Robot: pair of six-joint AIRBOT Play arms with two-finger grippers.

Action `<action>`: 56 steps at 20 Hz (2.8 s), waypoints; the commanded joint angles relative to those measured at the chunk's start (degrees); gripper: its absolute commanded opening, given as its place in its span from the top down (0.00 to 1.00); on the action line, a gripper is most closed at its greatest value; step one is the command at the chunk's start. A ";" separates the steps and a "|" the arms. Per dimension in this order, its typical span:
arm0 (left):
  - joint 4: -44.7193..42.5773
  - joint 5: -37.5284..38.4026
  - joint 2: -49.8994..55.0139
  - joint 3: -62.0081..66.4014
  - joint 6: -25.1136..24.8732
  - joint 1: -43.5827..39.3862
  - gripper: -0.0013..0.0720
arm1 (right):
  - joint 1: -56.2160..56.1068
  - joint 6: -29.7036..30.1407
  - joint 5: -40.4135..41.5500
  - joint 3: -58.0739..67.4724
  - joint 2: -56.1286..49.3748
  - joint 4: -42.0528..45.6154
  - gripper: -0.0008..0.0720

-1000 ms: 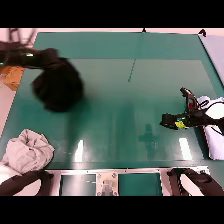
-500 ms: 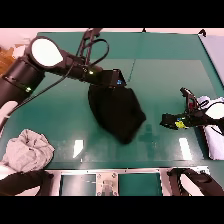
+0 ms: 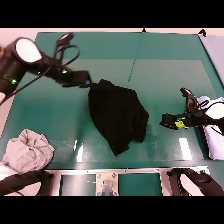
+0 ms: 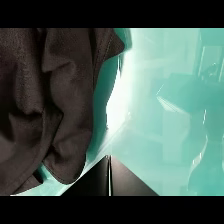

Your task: Fold the shirts.

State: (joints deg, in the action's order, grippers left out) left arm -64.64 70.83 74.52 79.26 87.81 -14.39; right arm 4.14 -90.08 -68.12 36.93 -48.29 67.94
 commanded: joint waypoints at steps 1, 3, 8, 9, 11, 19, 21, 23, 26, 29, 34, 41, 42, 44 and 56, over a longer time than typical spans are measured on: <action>-3.43 0.48 0.02 -10.58 0.63 6.99 0.07 | -0.07 -0.02 0.02 -0.02 0.02 -0.02 0.97; 0.31 -0.37 0.02 -18.40 -1.75 7.26 0.07 | -0.07 -0.04 1.42 -0.04 0.02 0.00 0.97; 21.84 -5.44 0.02 -34.53 -9.09 -0.68 0.26 | -0.09 -0.04 4.68 -0.11 -0.09 -2.08 0.97; 22.45 -8.13 0.02 -36.76 -8.98 -4.50 0.32 | -0.09 -0.04 4.85 -0.48 -0.11 -3.48 0.97; 23.12 -13.68 0.02 -38.97 -8.76 -11.54 0.32 | -0.13 -0.02 5.11 -1.81 -0.92 -4.48 0.80; 25.14 -26.58 0.20 -39.04 -2.64 -24.22 0.32 | -0.13 12.11 13.97 -15.80 -3.54 -24.02 0.48; 27.21 -27.91 1.46 -39.04 -2.75 -26.18 0.32 | -0.22 14.56 14.16 -16.57 -5.62 -27.36 0.49; 28.37 -27.96 3.52 -39.01 -2.78 -27.76 0.32 | -1.01 15.76 14.60 -16.57 -8.09 -27.96 0.49; 30.49 -28.37 4.59 -38.95 -2.80 -28.11 0.32 | -2.78 15.80 15.28 -16.52 -11.47 -28.17 0.60; 30.88 -26.75 4.52 -38.40 -5.40 -28.11 0.95 | -3.89 20.26 16.17 -16.35 -13.73 -31.04 0.95; 14.75 -12.59 -1.38 -30.71 -1.75 -23.02 0.95 | 1.66 21.11 5.25 -4.83 -13.77 -22.03 0.97; -7.17 1.22 -22.01 0.87 5.90 -5.70 0.95 | 15.17 11.04 -7.28 35.93 -5.84 -14.99 0.97; -7.21 2.23 -23.17 7.28 5.38 -4.76 0.95 | 15.52 10.54 -7.08 42.64 -4.26 -14.93 0.97; -7.19 4.42 -23.43 20.57 4.70 -4.68 0.95 | 15.80 9.66 -5.09 54.66 -1.38 -14.91 0.97; -17.75 8.15 -23.32 39.47 3.52 -4.68 0.95 | 15.76 7.56 5.20 75.78 7.43 -3.91 0.97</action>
State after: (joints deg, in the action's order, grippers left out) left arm -79.07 78.06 51.13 121.71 92.44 -19.14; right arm 19.90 -82.32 -64.03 112.38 -40.75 62.43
